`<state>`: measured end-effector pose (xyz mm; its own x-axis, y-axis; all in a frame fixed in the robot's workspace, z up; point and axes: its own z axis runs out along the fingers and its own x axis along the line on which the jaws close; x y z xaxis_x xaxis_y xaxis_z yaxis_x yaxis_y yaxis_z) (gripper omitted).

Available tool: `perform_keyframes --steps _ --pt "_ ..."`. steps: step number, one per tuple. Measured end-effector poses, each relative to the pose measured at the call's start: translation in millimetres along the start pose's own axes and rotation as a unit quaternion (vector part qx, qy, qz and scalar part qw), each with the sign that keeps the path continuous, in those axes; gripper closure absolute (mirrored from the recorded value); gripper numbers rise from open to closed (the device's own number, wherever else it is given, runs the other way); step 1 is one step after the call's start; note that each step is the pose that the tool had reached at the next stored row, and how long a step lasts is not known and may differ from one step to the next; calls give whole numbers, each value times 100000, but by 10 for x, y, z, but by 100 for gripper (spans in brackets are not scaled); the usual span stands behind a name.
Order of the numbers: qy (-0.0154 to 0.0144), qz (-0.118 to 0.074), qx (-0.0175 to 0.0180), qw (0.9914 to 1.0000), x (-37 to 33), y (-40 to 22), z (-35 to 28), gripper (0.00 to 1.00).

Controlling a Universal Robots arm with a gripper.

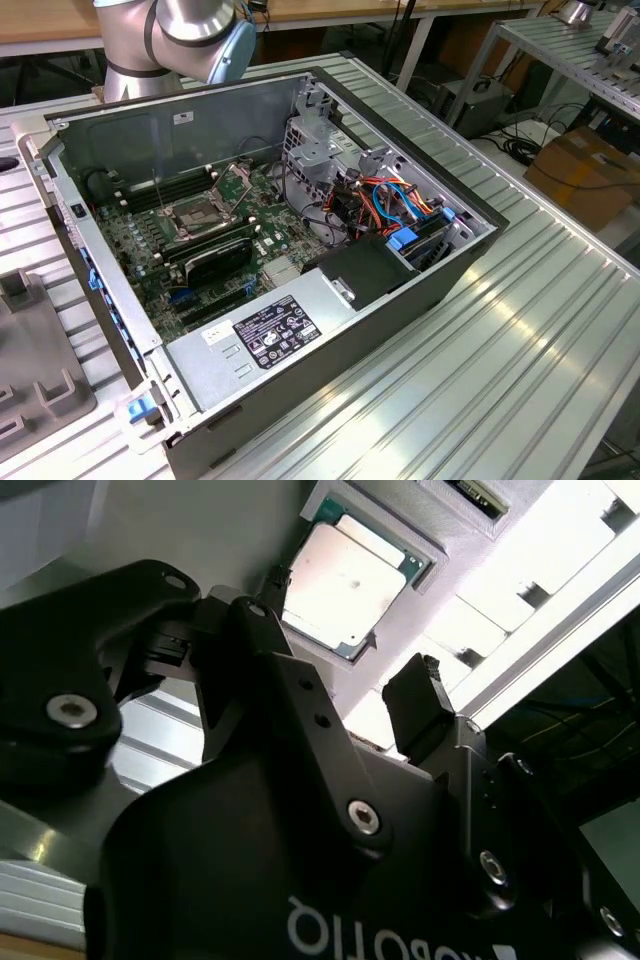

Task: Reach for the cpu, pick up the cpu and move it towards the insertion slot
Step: 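Pick up the cpu and move it towards the insertion slot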

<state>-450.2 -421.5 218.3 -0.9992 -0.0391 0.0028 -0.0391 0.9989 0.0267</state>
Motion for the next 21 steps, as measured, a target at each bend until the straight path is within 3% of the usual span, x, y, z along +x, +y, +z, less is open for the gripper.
perform_keyframes --steps 1,2,3,5,6,10,14,16,21 --pt "13 15 325 99999 1 1 20 34" --pt "42 16 1092 99994 0 0 56 34" --pt "64 25 1604 99987 -3 -2 85 34" --pt "95 53 2324 99973 -9 1 126 34" --pt "117 106 2888 99958 -21 6 160 34" --pt "140 121 2952 99956 -23 11 206 34" --pt "132 218 2665 99964 -24 11 223 34" --pt "92 -180 1761 99984 -24 10 223 34" --pt "45 -693 1725 99983 -27 9 264 34"
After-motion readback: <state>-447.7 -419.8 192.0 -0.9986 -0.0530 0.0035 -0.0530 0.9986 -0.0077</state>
